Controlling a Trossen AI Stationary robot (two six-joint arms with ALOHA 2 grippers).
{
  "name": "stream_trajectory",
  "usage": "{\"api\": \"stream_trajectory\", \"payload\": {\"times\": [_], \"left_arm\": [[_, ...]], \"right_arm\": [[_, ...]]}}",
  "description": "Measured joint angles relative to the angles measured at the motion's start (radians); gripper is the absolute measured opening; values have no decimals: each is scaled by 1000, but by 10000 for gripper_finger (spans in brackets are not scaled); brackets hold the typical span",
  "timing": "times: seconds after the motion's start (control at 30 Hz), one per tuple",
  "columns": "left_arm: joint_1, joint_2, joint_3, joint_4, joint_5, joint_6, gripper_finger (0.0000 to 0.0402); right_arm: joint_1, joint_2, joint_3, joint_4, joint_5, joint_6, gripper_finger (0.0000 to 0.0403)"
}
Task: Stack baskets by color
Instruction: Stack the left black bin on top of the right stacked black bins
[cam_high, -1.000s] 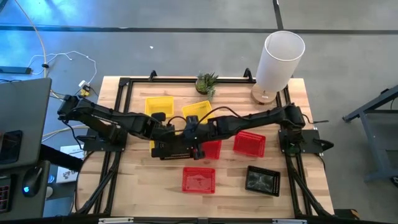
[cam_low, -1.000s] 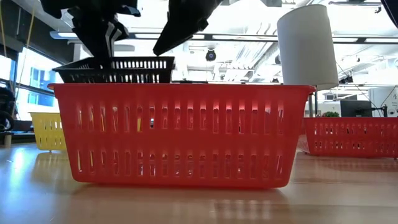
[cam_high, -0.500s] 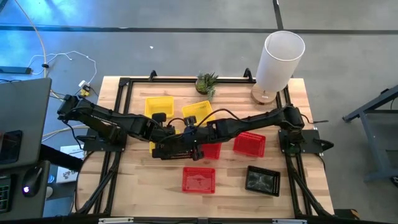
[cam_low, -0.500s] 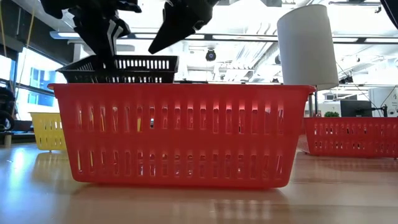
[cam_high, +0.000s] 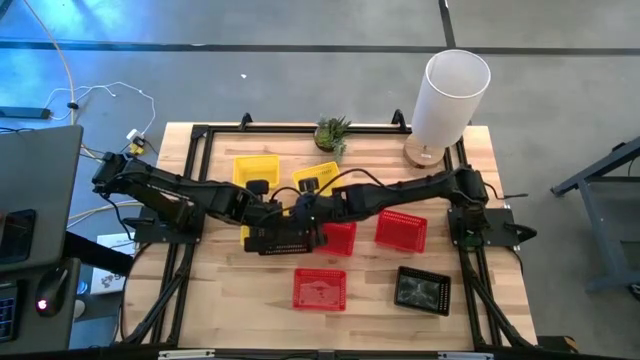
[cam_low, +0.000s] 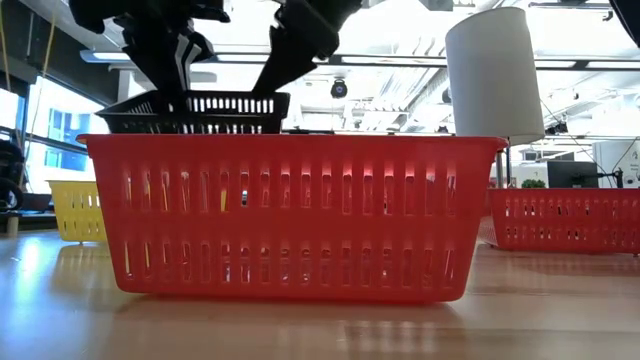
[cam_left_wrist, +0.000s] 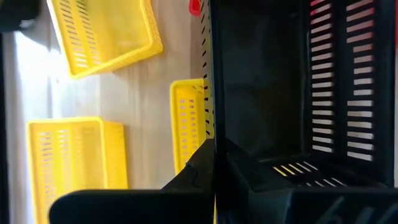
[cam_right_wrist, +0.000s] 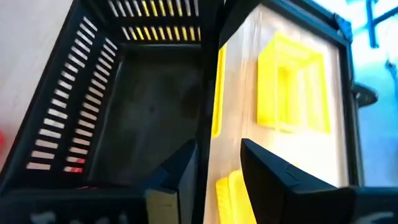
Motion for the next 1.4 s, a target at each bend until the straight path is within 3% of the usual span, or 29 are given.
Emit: {"api": "stream_trajectory", "payload": {"times": [0.27,0.53,0.77,1.17,1.4], "left_arm": [[-7,0,0,22,-46,58,0],[-7,0,0,95,-50,128,1],[-4,0,0,110,-41,130,21],[-8,0,0,112,34,90,119],[-8,-1,0,114,48,75,125]], "right_arm": [[-9,-1,0,-35,-35,44,99],[-15,-2,1,-85,-71,91,6],[-2,-2,1,-99,-43,120,2],[5,-2,1,-214,-49,196,0],[24,-58,0,-310,-43,241,0]]}}
